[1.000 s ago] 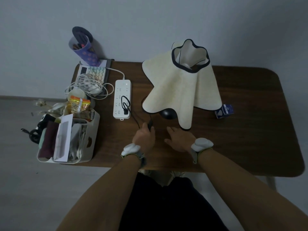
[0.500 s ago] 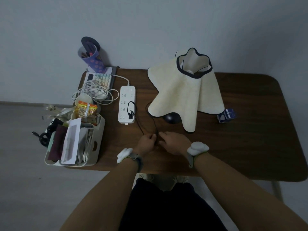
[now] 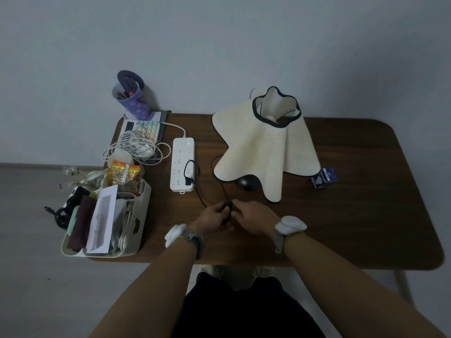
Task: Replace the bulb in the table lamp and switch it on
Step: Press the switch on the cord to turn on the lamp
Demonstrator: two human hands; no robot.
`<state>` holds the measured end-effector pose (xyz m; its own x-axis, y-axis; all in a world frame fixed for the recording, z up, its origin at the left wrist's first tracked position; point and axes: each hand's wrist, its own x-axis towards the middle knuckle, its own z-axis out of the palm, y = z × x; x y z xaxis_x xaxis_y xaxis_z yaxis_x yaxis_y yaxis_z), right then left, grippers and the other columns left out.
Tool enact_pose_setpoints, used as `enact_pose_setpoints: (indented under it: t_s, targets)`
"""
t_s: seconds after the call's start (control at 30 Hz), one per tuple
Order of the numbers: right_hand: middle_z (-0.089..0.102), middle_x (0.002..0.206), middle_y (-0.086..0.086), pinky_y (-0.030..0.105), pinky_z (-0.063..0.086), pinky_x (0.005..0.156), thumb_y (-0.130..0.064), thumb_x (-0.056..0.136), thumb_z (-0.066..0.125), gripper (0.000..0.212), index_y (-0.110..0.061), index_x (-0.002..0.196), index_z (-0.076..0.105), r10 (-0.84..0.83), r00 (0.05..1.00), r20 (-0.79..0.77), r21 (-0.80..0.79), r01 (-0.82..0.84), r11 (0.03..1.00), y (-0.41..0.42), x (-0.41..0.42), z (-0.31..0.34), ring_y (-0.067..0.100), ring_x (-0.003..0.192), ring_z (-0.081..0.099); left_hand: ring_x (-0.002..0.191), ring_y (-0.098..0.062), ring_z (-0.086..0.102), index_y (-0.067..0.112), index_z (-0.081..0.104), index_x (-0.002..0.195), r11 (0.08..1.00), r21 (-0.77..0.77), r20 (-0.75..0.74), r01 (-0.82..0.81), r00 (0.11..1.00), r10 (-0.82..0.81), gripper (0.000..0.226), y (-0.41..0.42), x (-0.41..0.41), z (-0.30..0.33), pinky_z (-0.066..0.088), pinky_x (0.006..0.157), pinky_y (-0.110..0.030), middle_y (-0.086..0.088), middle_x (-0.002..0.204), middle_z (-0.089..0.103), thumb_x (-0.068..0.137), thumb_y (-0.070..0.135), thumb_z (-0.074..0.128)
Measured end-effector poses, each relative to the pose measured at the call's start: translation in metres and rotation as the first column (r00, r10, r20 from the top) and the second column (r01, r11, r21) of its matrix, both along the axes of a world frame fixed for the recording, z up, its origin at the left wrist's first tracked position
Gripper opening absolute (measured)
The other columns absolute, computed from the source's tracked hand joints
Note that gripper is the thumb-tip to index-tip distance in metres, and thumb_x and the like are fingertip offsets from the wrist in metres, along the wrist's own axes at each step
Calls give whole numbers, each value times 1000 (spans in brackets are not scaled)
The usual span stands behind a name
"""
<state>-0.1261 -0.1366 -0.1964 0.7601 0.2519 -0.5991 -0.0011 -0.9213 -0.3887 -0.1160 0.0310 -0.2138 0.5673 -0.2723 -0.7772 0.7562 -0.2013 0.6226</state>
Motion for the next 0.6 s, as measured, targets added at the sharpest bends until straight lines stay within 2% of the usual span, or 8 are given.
enact_pose_setpoints:
  t_s: [0.07,0.13,0.2,0.3,0.4,0.47,0.6]
  targets:
    - [49,157,14,45,44,112,-45,111,37,61,-15,164,29,-26,1000,5,25,26,999,-1,0,1,34,139,50,72,-22,58,8,51,147,1000,-8,-24,-8,1000,7,37,-3,2,0,57,95,-53,-13,98,56,113,20,38]
    - [50,156,14,45,44,111,-44,111,38,61,-16,164,28,-31,1000,0,32,31,999,-1,0,1,33,139,50,78,-26,60,5,49,148,999,-33,-68,-32,997,29,39,-4,2,-2,49,107,-60,-19,107,56,114,19,36]
    - [50,156,14,45,45,111,-44,111,38,61,-16,165,27,-35,999,-3,38,36,999,-1,0,2,34,139,50,87,-30,62,1,49,147,996,-70,-105,-56,993,48,39,-5,2,-3,47,108,-60,-24,119,55,114,17,36]
    - [49,156,15,45,45,110,-44,111,38,62,-16,166,24,-40,999,-12,48,41,998,-2,-2,4,35,139,50,98,-36,62,-3,48,146,995,-68,-129,-74,990,65,39,-6,3,-5,47,108,-61,-27,124,53,114,12,34]
    - [49,157,14,45,45,110,-44,112,37,63,-16,166,23,-52,998,-23,53,53,997,-6,-3,6,34,139,50,112,-38,56,2,48,149,997,-64,-135,-52,990,43,39,-8,4,-5,45,109,-64,-29,137,52,113,8,35]
    - [48,158,13,46,45,111,-44,112,38,63,-17,166,22,-57,998,-32,60,59,996,-9,-5,6,34,140,49,113,-37,56,5,49,149,996,-67,-149,-59,988,49,38,-8,4,-3,46,109,-63,-30,144,51,113,9,37]
    - [47,159,12,46,45,112,-45,111,38,63,-19,167,21,-79,996,-47,61,81,995,-15,-6,7,33,141,49,116,-37,59,6,51,148,994,-81,-203,-80,977,62,37,-12,4,3,49,107,-61,-27,145,52,112,10,39]
